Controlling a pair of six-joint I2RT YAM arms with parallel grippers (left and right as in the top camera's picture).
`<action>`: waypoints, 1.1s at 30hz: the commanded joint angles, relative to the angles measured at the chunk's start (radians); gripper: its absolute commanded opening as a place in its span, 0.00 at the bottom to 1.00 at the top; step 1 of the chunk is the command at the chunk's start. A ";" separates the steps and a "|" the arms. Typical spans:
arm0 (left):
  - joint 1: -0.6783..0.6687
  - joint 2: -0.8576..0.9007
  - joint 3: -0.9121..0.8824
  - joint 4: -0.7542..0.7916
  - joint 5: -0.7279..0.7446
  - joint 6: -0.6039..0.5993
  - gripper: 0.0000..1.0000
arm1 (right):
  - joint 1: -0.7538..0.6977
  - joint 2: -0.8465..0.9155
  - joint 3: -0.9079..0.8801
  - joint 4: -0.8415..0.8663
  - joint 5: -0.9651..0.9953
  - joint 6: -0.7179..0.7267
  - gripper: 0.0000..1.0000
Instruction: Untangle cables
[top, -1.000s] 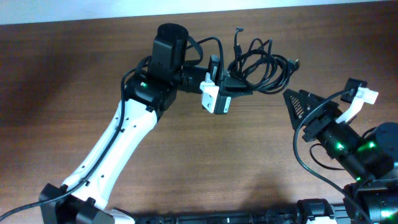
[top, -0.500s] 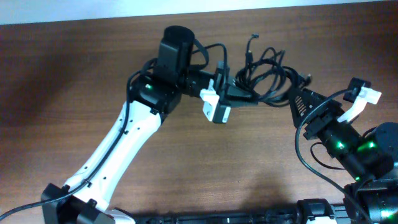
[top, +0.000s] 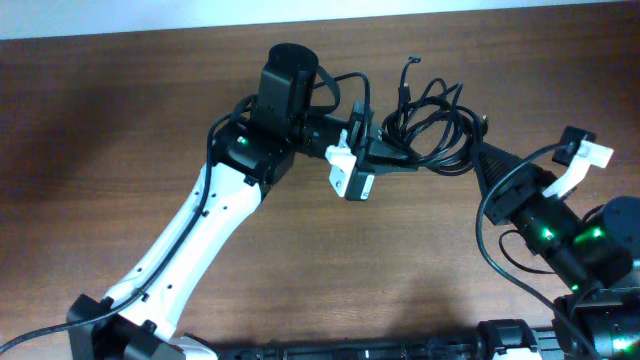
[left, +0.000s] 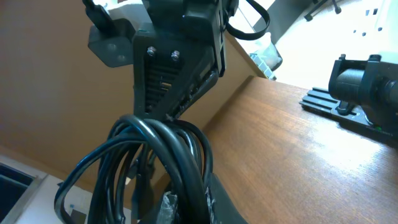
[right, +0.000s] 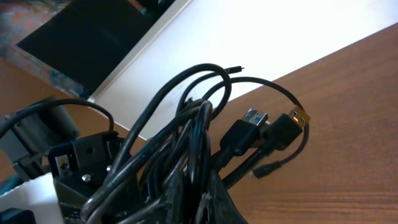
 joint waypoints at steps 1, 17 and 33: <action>-0.002 -0.032 0.019 0.042 0.102 0.023 0.00 | -0.003 -0.002 -0.002 -0.023 -0.001 -0.018 0.04; -0.005 -0.032 0.019 0.117 0.202 0.023 0.00 | -0.003 0.050 -0.002 -0.071 -0.005 -0.018 0.04; -0.005 -0.032 0.019 0.137 0.202 0.023 0.00 | -0.003 0.130 -0.002 -0.113 -0.002 -0.124 0.04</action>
